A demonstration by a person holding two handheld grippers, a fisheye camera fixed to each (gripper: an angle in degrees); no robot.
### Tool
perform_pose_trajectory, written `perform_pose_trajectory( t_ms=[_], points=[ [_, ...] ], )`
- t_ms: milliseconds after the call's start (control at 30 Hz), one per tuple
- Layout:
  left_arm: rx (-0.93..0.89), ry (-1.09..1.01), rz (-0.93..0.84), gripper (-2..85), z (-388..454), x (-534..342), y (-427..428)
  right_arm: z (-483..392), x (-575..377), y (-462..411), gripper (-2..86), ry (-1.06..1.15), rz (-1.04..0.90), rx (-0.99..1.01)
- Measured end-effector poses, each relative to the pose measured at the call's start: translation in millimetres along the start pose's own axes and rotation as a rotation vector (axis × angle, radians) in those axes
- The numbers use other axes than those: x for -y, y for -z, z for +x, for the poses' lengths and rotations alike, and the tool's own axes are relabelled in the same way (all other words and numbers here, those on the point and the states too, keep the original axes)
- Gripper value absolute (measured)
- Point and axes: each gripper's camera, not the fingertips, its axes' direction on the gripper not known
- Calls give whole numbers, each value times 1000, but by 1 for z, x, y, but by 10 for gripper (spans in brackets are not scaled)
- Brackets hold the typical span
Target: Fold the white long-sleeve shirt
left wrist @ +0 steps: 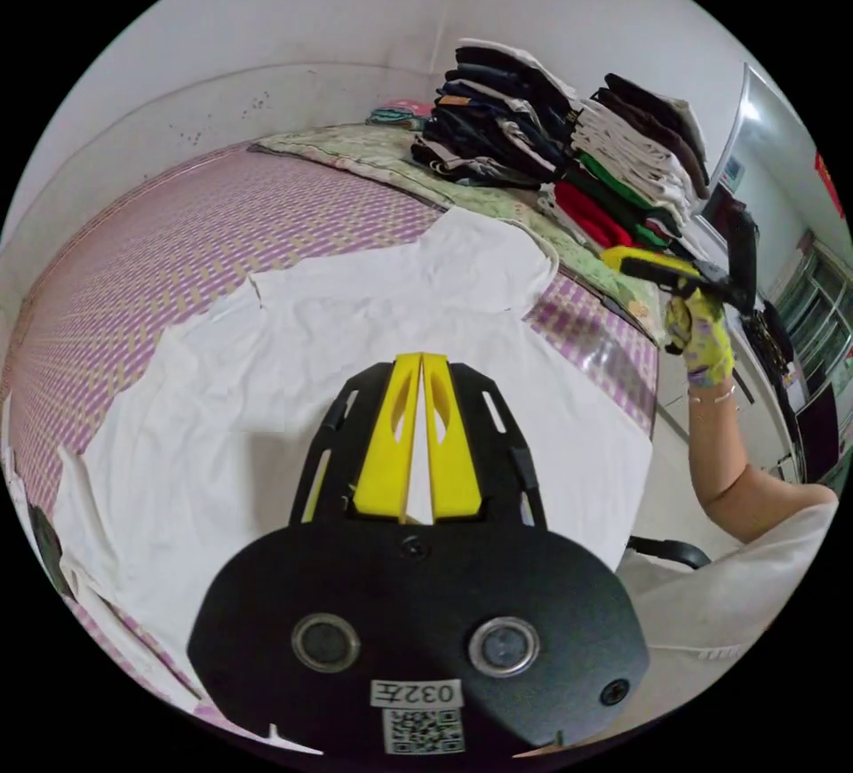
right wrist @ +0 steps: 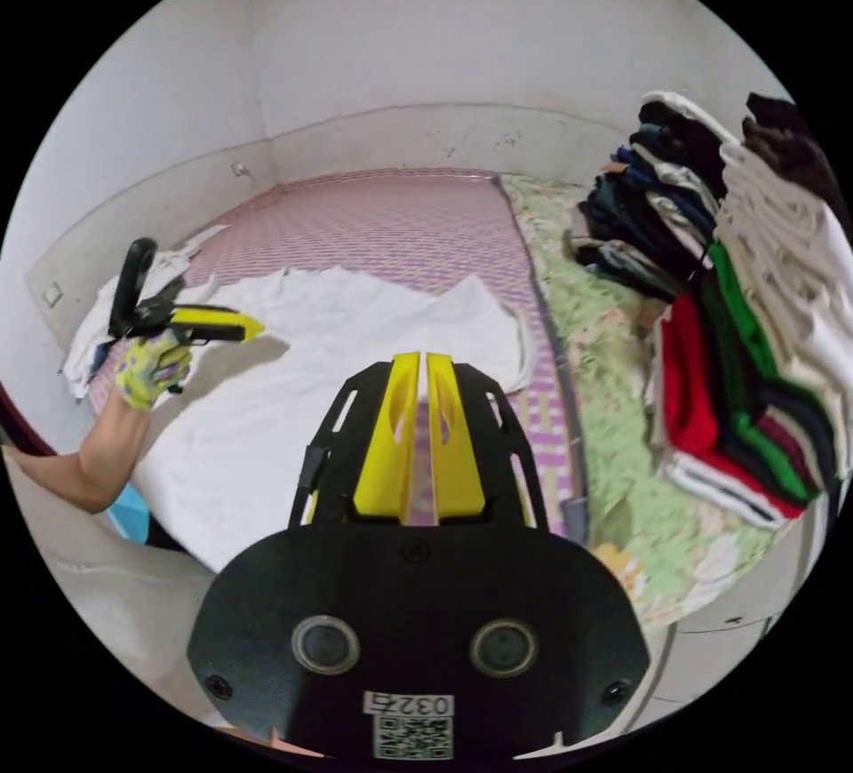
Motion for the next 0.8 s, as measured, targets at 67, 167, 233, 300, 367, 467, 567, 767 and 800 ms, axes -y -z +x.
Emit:
perform_pose_trajectory(
  t_ms=[67,167,233,300,367,467,567,767,800],
  points=[
    [3,-14,-57,-10,-1,1,-21,17,43,-19,3,-11,-54,-91],
    [21,-83,-65,-10,-2,5,-21,37,88,-58,26,-13,-182,-107],
    [-6,-74,-96,-9,-6,8,-24,39,110,-86,43,23,-281,-151],
    [-50,-64,-114,-9,-11,11,-30,38,126,-114,53,64,-389,-185],
    [-56,-49,-188,-9,-16,19,-40,37,140,-144,59,87,-529,-165],
    [-69,-42,-187,-10,-23,25,-39,34,146,-166,56,128,-626,-200],
    [-101,-23,-188,-10,-33,30,-38,35,146,-167,4,166,-647,-225],
    [-207,41,-191,-10,-63,38,-38,58,132,-22,-9,-25,-127,-163],
    [-219,48,-191,-10,-66,38,-38,61,122,-1,-9,-55,-49,-137]
  ],
)
